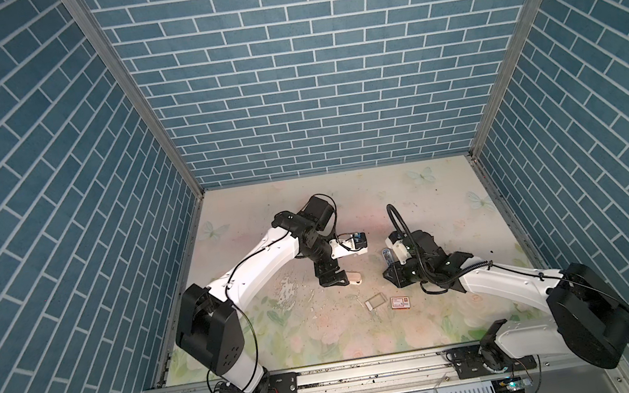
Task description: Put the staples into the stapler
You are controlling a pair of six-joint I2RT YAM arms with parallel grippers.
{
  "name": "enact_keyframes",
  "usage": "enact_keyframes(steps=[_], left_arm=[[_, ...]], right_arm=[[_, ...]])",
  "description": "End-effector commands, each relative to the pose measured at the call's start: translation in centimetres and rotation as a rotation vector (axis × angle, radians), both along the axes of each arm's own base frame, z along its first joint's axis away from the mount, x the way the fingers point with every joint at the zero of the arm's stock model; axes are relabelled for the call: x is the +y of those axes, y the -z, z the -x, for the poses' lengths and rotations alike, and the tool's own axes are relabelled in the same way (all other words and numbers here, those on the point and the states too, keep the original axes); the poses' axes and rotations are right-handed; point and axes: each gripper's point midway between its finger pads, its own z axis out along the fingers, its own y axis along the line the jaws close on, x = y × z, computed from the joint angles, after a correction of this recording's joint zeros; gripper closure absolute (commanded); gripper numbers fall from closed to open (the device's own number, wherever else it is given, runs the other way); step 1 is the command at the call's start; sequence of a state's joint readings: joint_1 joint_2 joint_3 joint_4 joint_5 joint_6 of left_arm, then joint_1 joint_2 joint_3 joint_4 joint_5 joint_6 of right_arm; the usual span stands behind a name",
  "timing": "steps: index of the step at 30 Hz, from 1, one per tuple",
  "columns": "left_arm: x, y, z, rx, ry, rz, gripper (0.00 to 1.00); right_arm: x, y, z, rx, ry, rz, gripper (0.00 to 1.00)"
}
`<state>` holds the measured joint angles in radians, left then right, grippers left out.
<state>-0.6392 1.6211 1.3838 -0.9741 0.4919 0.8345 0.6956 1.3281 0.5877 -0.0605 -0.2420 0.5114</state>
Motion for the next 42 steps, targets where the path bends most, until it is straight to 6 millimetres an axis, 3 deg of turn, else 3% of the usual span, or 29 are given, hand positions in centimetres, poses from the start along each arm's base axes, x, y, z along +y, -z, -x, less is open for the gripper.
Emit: enact_keyframes(steps=[1, 11, 21, 34, 42], left_arm=[[-0.1, -0.3, -0.2, 0.014, 0.004, 0.008, 0.10], [-0.3, -0.5, -0.3, 0.017, 0.005, 0.014, 0.10], [-0.8, -0.3, -0.4, 0.030, 0.002, 0.027, 0.10], [-2.5, 1.8, -0.4, 0.035, 0.017, 0.014, 0.11], [-3.8, 2.4, -1.8, 0.016, -0.004, 0.027, 0.11]], right_arm=[[-0.3, 1.5, 0.6, 0.059, 0.024, 0.020, 0.77], [-2.1, 3.7, 0.7, 0.094, 0.065, 0.139, 0.79], [-4.4, 4.5, 0.2, 0.079, 0.134, 0.263, 0.79], [-3.6, 4.5, -0.8, 0.069, 0.139, 0.244, 0.79], [-3.4, 4.6, -0.5, 0.085, 0.142, 0.225, 0.79]])
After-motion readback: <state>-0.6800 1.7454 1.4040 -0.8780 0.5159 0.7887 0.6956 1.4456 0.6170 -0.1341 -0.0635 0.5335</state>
